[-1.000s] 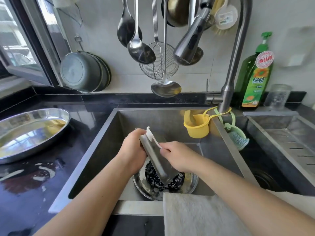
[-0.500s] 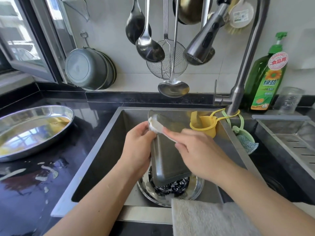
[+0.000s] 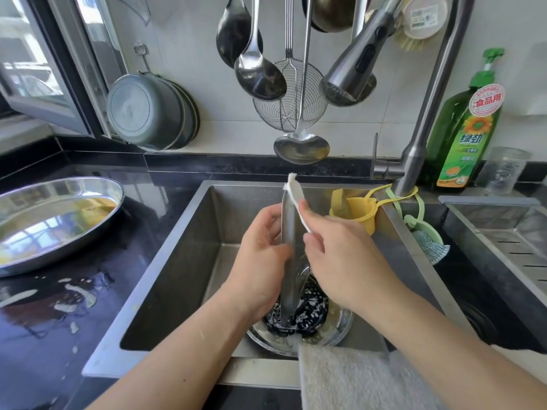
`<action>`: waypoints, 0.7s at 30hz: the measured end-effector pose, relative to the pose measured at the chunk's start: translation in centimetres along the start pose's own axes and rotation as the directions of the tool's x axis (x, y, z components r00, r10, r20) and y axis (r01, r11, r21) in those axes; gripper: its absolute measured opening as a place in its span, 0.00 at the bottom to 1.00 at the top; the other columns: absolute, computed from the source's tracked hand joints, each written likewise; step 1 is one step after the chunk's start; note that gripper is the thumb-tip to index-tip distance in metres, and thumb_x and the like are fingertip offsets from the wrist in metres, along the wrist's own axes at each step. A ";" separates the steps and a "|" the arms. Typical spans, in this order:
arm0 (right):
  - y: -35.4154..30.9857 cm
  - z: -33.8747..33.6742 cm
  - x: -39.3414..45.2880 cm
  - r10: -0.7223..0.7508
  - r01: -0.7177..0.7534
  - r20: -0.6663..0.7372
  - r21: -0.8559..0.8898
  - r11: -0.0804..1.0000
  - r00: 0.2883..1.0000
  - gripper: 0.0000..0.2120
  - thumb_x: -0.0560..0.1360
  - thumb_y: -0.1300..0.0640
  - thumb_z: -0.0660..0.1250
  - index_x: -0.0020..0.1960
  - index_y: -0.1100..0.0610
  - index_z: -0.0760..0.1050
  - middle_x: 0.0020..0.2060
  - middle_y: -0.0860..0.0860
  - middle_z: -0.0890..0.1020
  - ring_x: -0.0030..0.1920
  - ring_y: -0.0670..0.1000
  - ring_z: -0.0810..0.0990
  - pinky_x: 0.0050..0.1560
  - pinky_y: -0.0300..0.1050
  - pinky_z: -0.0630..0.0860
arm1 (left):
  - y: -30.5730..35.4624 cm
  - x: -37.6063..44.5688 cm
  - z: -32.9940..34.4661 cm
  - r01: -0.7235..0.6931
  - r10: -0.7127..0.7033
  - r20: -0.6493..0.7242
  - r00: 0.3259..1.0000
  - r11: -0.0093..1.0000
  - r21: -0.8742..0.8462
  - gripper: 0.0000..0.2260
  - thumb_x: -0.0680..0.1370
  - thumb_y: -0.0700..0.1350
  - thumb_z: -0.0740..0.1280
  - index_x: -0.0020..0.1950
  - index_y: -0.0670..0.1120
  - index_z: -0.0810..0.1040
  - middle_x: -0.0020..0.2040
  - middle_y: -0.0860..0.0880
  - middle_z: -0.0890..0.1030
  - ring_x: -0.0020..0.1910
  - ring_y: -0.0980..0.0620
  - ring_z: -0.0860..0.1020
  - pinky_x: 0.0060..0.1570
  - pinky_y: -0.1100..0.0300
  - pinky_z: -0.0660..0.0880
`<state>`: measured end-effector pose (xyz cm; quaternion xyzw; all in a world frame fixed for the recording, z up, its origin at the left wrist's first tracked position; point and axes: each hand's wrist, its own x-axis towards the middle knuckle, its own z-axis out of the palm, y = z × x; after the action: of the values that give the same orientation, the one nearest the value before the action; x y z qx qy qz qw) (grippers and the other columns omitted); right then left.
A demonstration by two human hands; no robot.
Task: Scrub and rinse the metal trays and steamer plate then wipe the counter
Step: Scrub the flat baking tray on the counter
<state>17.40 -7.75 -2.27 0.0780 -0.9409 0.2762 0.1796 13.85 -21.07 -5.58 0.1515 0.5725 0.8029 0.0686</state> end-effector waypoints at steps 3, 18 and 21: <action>-1.2 0.5 -1.2 -0.043 0.039 0.054 0.064 0.997 0.998 0.25 0.83 0.57 0.59 0.79 0.45 0.63 0.35 0.44 0.70 0.33 0.44 0.70 0.32 0.37 0.64 | 0.1 0.2 -0.3 -0.009 0.005 -0.044 0.999 0.996 -0.091 0.26 0.74 0.18 0.55 0.65 0.39 0.74 0.53 0.42 0.84 0.51 0.43 0.82 0.51 0.51 0.81; -0.1 1.1 0.2 -0.037 0.032 0.069 0.085 0.996 0.997 0.26 0.82 0.58 0.61 0.78 0.44 0.65 0.36 0.45 0.75 0.34 0.43 0.74 0.35 0.36 0.71 | 0.4 0.6 -0.3 0.057 -0.037 0.093 0.995 0.972 -0.229 0.33 0.69 0.18 0.54 0.69 0.40 0.73 0.54 0.37 0.79 0.53 0.39 0.80 0.53 0.50 0.80; 0.3 1.2 1.3 -0.016 0.017 -0.012 0.072 0.997 1.000 0.26 0.82 0.58 0.60 0.79 0.48 0.63 0.50 0.52 0.82 0.50 0.52 0.79 0.51 0.50 0.77 | -0.2 0.4 0.5 0.101 -0.070 0.158 0.985 0.975 -0.199 0.37 0.69 0.17 0.53 0.69 0.47 0.77 0.55 0.39 0.79 0.54 0.41 0.79 0.54 0.49 0.78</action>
<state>15.81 -8.21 -2.85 0.0907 -0.9286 0.3091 0.1841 13.62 -20.40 -5.52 0.1787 0.4854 0.8405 0.1613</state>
